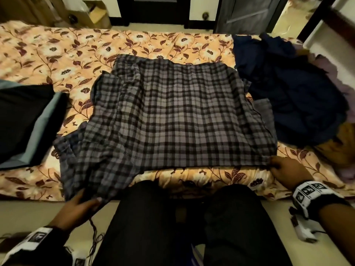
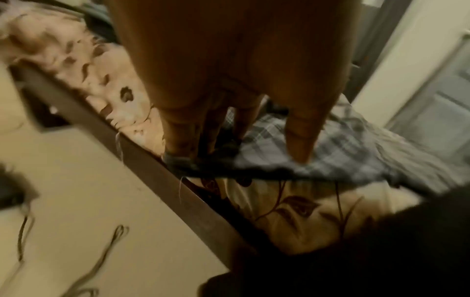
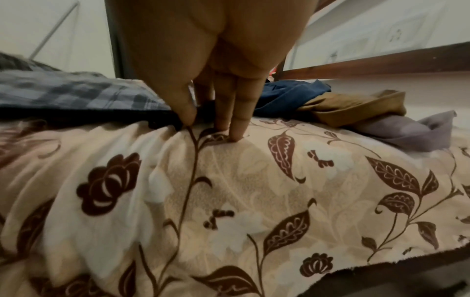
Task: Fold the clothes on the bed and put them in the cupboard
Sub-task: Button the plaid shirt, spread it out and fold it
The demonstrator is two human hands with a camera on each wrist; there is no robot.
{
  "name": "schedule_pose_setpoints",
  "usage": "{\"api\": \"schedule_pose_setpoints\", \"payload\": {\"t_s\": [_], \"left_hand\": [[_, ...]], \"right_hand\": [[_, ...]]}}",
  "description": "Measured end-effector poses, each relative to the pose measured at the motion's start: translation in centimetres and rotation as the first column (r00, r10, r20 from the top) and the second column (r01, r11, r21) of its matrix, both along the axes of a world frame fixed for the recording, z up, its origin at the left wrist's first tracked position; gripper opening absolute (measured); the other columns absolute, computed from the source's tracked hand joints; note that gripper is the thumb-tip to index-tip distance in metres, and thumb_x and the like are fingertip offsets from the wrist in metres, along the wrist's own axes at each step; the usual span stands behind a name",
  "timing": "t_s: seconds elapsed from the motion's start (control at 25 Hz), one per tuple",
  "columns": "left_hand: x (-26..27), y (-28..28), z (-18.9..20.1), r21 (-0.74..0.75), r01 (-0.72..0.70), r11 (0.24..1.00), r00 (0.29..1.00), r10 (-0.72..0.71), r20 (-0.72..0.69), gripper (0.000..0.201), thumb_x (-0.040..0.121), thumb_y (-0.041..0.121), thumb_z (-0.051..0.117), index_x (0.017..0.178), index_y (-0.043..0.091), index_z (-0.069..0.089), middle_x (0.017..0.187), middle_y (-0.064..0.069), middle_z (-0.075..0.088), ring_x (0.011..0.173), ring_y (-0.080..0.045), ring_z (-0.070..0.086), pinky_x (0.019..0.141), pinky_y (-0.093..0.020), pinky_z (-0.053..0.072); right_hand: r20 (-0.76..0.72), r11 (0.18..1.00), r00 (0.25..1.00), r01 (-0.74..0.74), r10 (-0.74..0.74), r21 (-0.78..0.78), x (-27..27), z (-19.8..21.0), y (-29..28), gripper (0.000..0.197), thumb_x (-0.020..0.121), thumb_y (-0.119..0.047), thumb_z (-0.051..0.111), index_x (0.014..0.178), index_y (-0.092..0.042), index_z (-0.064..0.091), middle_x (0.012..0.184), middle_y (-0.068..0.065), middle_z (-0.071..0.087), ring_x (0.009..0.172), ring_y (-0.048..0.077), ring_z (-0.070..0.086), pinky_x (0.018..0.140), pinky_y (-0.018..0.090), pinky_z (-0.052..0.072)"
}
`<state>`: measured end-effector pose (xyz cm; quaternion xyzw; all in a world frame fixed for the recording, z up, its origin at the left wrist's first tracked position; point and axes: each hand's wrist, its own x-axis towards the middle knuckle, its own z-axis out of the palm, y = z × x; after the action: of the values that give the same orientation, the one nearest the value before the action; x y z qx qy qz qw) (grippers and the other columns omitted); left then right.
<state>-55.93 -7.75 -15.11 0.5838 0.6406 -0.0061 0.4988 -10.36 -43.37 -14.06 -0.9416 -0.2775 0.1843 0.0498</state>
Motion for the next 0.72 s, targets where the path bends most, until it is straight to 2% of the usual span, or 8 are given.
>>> {"api": "schedule_pose_setpoints", "payload": {"t_s": [0.08, 0.16, 0.24, 0.32, 0.4, 0.48, 0.56, 0.72], "left_hand": [[0.9, -0.1, 0.4, -0.186, -0.372, 0.909, 0.894, 0.405, 0.192, 0.03, 0.098, 0.025, 0.055, 0.127, 0.019, 0.053, 0.133, -0.015, 0.055, 0.111, -0.035, 0.054, 0.09, -0.05, 0.044], [0.4, 0.2, -0.3, -0.347, -0.489, 0.8, 0.809, 0.565, 0.163, 0.038, 0.102, 0.033, 0.045, 0.135, 0.016, 0.048, 0.137, -0.015, 0.051, 0.123, -0.037, 0.049, 0.098, -0.055, 0.042], [0.0, 0.4, -0.2, -0.303, -0.416, 0.857, 0.899, 0.437, 0.002, 0.04, 0.101, 0.033, 0.048, 0.132, 0.007, 0.053, 0.126, -0.019, 0.058, 0.117, -0.039, 0.054, 0.091, -0.049, 0.046], [-0.7, 1.5, -0.7, 0.066, -0.007, 0.998, 0.961, 0.025, -0.274, 0.036, 0.095, 0.031, 0.059, 0.115, 0.003, 0.064, 0.101, -0.023, 0.065, 0.093, -0.04, 0.062, 0.073, -0.043, 0.051], [-1.1, 2.8, -0.5, 0.411, 0.262, 0.873, 0.909, -0.08, -0.408, 0.04, 0.087, 0.033, 0.066, 0.116, 0.007, 0.063, 0.107, -0.027, 0.059, 0.098, -0.045, 0.057, 0.081, -0.05, 0.05], [-1.4, 4.5, -1.0, 0.503, 0.238, 0.831, 0.946, -0.08, -0.315, 0.06, 0.082, 0.025, 0.075, 0.135, 0.017, 0.049, 0.13, -0.027, 0.046, 0.117, -0.048, 0.046, 0.094, -0.058, 0.046], [-1.3, 6.6, -2.2, 0.371, 0.016, 0.928, 0.985, 0.048, -0.163, 0.08, 0.074, 0.029, 0.082, 0.14, 0.032, 0.037, 0.14, -0.021, 0.044, 0.121, -0.047, 0.046, 0.09, -0.06, 0.05], [-3.5, 7.6, -2.9, 0.41, -0.113, 0.905, 0.976, 0.178, -0.124, 0.045, 0.078, 0.025, 0.08, 0.118, 0.017, 0.06, 0.109, -0.023, 0.067, 0.091, -0.043, 0.065, 0.079, -0.059, 0.055]], "right_hand": [[-0.001, 0.985, 0.993, 0.119, -0.12, 0.121, 0.7, 0.4, 0.2, 0.02, 0.089, -0.021, 0.063, 0.096, -0.005, 0.072, 0.099, 0.02, 0.069, 0.093, 0.037, 0.062, 0.071, 0.033, 0.039], [-0.008, 0.961, 0.976, 0.214, -0.216, 0.175, 1.3, 0.0, -0.3, 0.024, 0.089, -0.024, 0.064, 0.091, -0.002, 0.072, 0.093, 0.021, 0.07, 0.09, 0.037, 0.061, 0.071, 0.034, 0.038], [-0.051, 0.943, 0.962, 0.273, -0.268, 0.189, 1.7, -0.5, -0.6, 0.021, 0.086, -0.022, 0.069, 0.096, -0.004, 0.071, 0.091, 0.02, 0.07, 0.087, 0.036, 0.061, 0.074, 0.034, 0.041], [-0.136, 0.908, 0.933, 0.357, -0.333, 0.219, 2.1, -1.4, -0.9, 0.025, 0.081, -0.021, 0.074, 0.102, -0.011, 0.066, 0.086, 0.017, 0.067, 0.081, 0.033, 0.061, 0.073, 0.033, 0.043], [-0.186, 0.884, 0.914, 0.399, -0.361, 0.245, 2.3, -1.8, -0.9, 0.025, 0.078, -0.023, 0.078, 0.097, -0.014, 0.065, 0.082, 0.015, 0.066, 0.077, 0.032, 0.061, 0.072, 0.034, 0.046], [-0.222, 0.86, 0.895, 0.438, -0.388, 0.261, 2.6, -2.3, -0.8, 0.02, 0.077, -0.022, 0.079, 0.084, -0.009, 0.065, 0.077, 0.016, 0.066, 0.073, 0.033, 0.062, 0.072, 0.038, 0.049], [-0.23, 0.861, 0.887, 0.451, -0.401, 0.236, 2.8, -2.1, -0.6, 0.019, 0.078, -0.02, 0.076, 0.072, -0.006, 0.064, 0.068, 0.017, 0.065, 0.067, 0.033, 0.06, 0.067, 0.038, 0.048], [-0.234, 0.87, 0.871, 0.471, -0.433, 0.145, 5.1, -5.3, -2.7, 0.039, 0.068, -0.041, 0.081, 0.061, -0.011, 0.058, 0.053, 0.015, 0.06, 0.052, 0.037, 0.059, 0.057, 0.048, 0.055]]}}
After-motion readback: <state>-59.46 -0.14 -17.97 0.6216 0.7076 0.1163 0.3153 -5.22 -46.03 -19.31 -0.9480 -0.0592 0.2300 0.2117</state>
